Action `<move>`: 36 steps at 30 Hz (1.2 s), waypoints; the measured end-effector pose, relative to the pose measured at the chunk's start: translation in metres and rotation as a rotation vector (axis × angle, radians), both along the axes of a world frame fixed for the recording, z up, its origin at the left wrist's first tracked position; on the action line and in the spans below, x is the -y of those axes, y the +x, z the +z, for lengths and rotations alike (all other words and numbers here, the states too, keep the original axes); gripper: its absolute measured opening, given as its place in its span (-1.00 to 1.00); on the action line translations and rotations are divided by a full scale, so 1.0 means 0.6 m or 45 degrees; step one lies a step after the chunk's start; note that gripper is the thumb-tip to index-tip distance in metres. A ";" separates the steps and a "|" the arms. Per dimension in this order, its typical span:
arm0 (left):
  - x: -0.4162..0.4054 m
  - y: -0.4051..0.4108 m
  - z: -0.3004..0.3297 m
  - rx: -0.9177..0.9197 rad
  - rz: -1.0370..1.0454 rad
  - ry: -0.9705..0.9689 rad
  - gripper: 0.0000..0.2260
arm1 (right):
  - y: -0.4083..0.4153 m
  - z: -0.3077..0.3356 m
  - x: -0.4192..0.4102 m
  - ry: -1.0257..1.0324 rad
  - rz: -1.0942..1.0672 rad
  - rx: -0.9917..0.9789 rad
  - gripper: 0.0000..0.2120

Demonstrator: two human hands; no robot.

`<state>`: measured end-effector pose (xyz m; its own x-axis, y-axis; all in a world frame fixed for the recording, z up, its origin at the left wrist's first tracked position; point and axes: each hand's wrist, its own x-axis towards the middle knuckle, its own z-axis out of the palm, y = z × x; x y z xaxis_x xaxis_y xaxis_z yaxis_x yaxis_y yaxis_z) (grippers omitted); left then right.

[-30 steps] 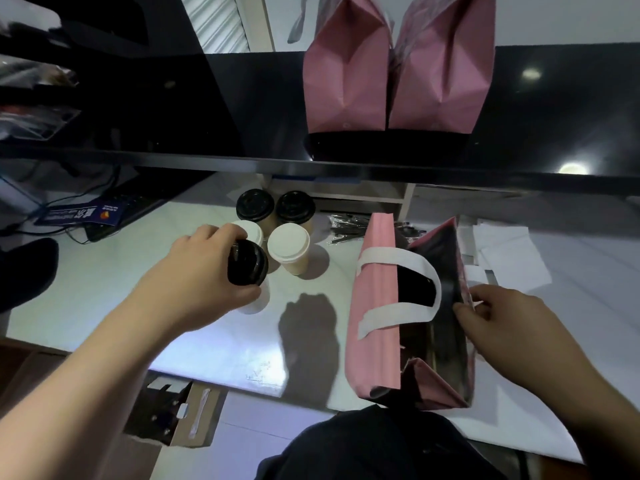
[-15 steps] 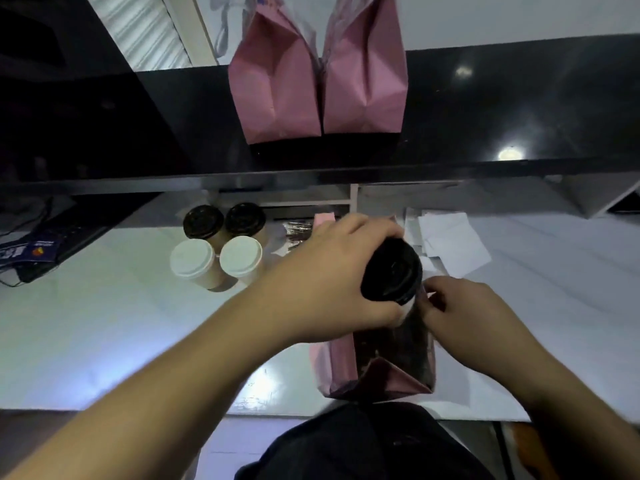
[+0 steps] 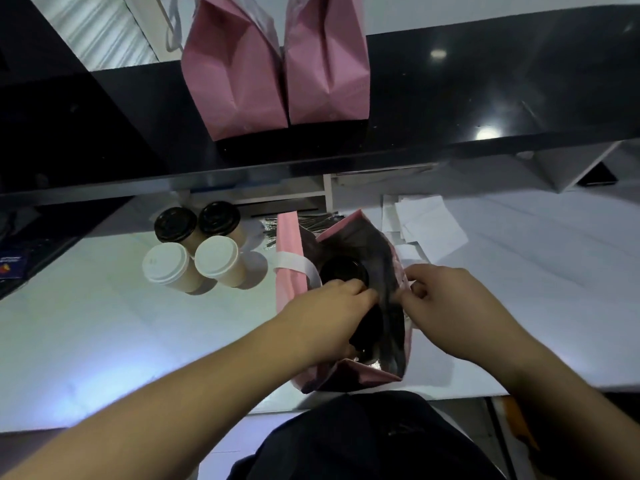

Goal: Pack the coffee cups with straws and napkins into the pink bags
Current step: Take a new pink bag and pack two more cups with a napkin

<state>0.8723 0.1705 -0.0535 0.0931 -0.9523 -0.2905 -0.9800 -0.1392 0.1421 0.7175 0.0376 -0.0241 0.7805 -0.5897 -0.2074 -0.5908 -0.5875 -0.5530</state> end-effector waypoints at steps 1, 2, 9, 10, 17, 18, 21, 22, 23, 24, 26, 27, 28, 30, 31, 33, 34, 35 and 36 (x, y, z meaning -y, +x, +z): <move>0.002 -0.003 -0.005 0.008 -0.012 -0.003 -0.28 | 0.000 0.001 -0.001 0.005 0.004 0.005 -0.77; 0.003 -0.005 -0.009 0.018 -0.029 -0.015 -0.27 | -0.001 0.002 -0.002 0.009 0.008 0.005 -0.77; -0.002 -0.010 -0.023 0.039 -0.075 -0.063 -0.20 | -0.004 0.003 -0.004 0.020 -0.005 0.037 -0.77; -0.003 -0.012 -0.025 0.058 -0.087 -0.056 -0.18 | -0.004 0.003 -0.005 0.025 -0.006 0.037 -0.78; -0.003 -0.013 -0.030 0.103 -0.099 -0.024 -0.19 | -0.005 0.002 -0.001 -0.001 -0.035 0.024 -0.74; -0.003 -0.011 -0.028 0.123 -0.112 -0.015 -0.21 | -0.006 0.002 -0.002 0.000 -0.033 0.023 -0.75; -0.003 -0.010 -0.025 0.170 -0.118 0.010 -0.28 | -0.004 0.003 -0.007 0.011 -0.017 0.031 -0.78; -0.003 -0.011 -0.025 0.167 -0.112 0.021 -0.30 | -0.004 0.003 -0.009 0.016 -0.013 0.034 -0.78; -0.004 -0.014 -0.027 0.159 -0.108 0.034 -0.32 | -0.004 0.004 -0.010 0.020 -0.009 0.037 -0.78; -0.004 -0.017 -0.029 0.152 -0.108 0.047 -0.35 | -0.004 0.004 -0.010 0.022 -0.007 0.037 -0.79; -0.004 -0.020 -0.032 0.135 -0.108 0.066 -0.38 | -0.005 0.004 -0.009 0.022 -0.014 0.033 -0.80; -0.004 -0.019 -0.032 0.119 -0.108 0.074 -0.38 | -0.006 0.004 -0.007 0.017 -0.026 0.030 -0.79; -0.003 -0.016 -0.032 0.103 -0.113 0.086 -0.39 | -0.006 0.004 -0.006 0.007 -0.041 0.026 -0.79; -0.001 -0.013 -0.032 0.082 -0.121 0.114 -0.44 | -0.005 0.003 -0.006 -0.022 -0.070 0.004 -0.79; -0.001 -0.014 -0.034 0.079 -0.125 0.126 -0.47 | -0.003 0.003 -0.006 -0.041 -0.087 -0.009 -0.80; 0.002 -0.020 -0.040 0.109 -0.160 0.154 -0.49 | 0.005 0.003 -0.007 -0.086 -0.119 -0.034 -0.80; 0.003 -0.024 -0.043 0.129 -0.183 0.174 -0.48 | 0.010 0.002 -0.008 -0.102 -0.130 -0.051 -0.80; 0.005 -0.026 -0.046 0.138 -0.199 0.189 -0.47 | 0.016 0.002 -0.009 -0.114 -0.134 -0.071 -0.80; 0.006 -0.026 -0.047 0.141 -0.208 0.196 -0.47 | 0.022 0.002 -0.010 -0.125 -0.132 -0.095 -0.80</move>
